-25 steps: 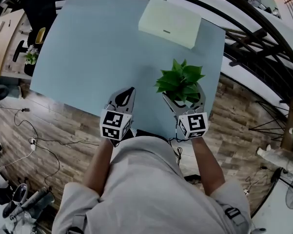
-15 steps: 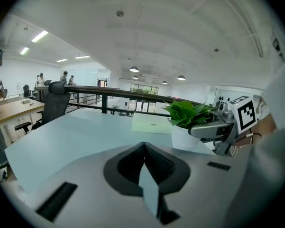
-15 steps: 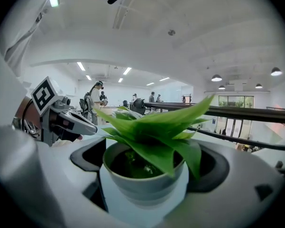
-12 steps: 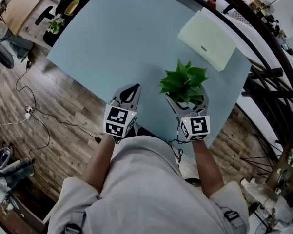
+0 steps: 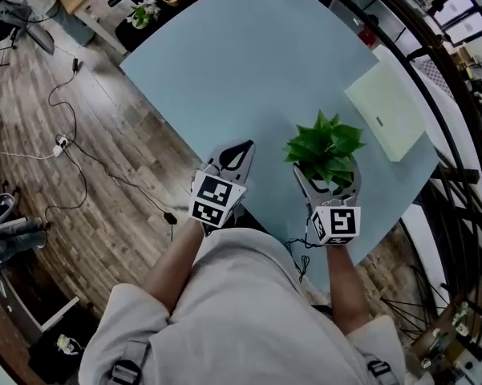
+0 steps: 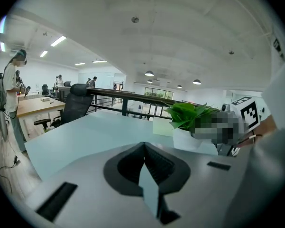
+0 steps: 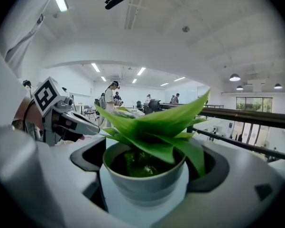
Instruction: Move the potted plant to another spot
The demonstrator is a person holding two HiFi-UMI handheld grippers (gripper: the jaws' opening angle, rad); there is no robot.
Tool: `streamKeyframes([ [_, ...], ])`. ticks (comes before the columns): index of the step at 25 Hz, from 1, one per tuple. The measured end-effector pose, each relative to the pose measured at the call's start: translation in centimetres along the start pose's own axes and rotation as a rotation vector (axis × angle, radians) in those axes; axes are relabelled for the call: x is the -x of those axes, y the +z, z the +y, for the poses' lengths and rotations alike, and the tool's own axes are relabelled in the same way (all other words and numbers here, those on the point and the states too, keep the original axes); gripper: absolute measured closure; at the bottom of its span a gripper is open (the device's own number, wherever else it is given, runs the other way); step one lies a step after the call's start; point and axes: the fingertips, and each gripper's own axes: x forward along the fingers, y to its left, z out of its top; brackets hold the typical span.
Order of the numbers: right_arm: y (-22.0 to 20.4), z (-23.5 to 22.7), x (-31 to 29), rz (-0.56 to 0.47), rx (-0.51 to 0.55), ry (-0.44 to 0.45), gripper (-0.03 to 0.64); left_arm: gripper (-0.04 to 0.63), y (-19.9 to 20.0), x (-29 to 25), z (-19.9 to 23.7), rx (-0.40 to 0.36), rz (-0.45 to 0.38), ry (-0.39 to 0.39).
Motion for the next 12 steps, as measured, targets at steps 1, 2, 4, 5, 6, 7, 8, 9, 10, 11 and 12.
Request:
streamKeyframes([
  [1,0.3,0.3,-0.4,0.001,0.002,0.002,0.095,0.583,0.1,0.2,0.5,0.004,-0.002,0.001],
  [2,0.5,0.6,-0.8,0.003,0.006,0.007,0.095,0.583,0.2,0.4,1.0,0.01,-0.004,0.006],
  [4,1.0,1.3,-1.9,0.004,0.014,0.028,0.095,0.583,0.2,0.8,2.1,0.024,-0.009,0.023],
  [5,1.3,1.7,-2.5,0.004,0.017,0.038,0.095,0.583,0.2,1.0,2.7,0.03,-0.011,0.032],
  [6,1.5,2.1,-3.1,0.003,0.021,0.046,0.095,0.583,0.2,1.2,3.3,0.035,-0.013,0.039],
  [7,1.7,2.6,-3.7,0.003,0.024,0.054,0.095,0.583,0.2,1.4,4.0,0.039,-0.014,0.045],
  [8,1.8,3.0,-4.3,0.004,0.028,0.061,0.095,0.583,0.1,1.6,4.7,0.043,-0.016,0.051],
  [9,1.9,3.5,-5.0,0.006,0.031,0.069,0.095,0.583,0.0,1.8,5.4,0.048,-0.017,0.056],
  [10,2.1,3.9,-5.6,0.007,0.033,0.076,0.095,0.583,0.0,2.0,6.0,0.053,-0.019,0.062],
  [11,2.2,4.3,-6.3,0.008,0.034,0.083,0.095,0.583,0.0,2.2,6.7,0.059,-0.021,0.068],
  [12,2.4,4.7,-6.9,0.009,0.034,0.09,0.095,0.583,0.0,2.3,7.4,0.064,-0.022,0.074],
])
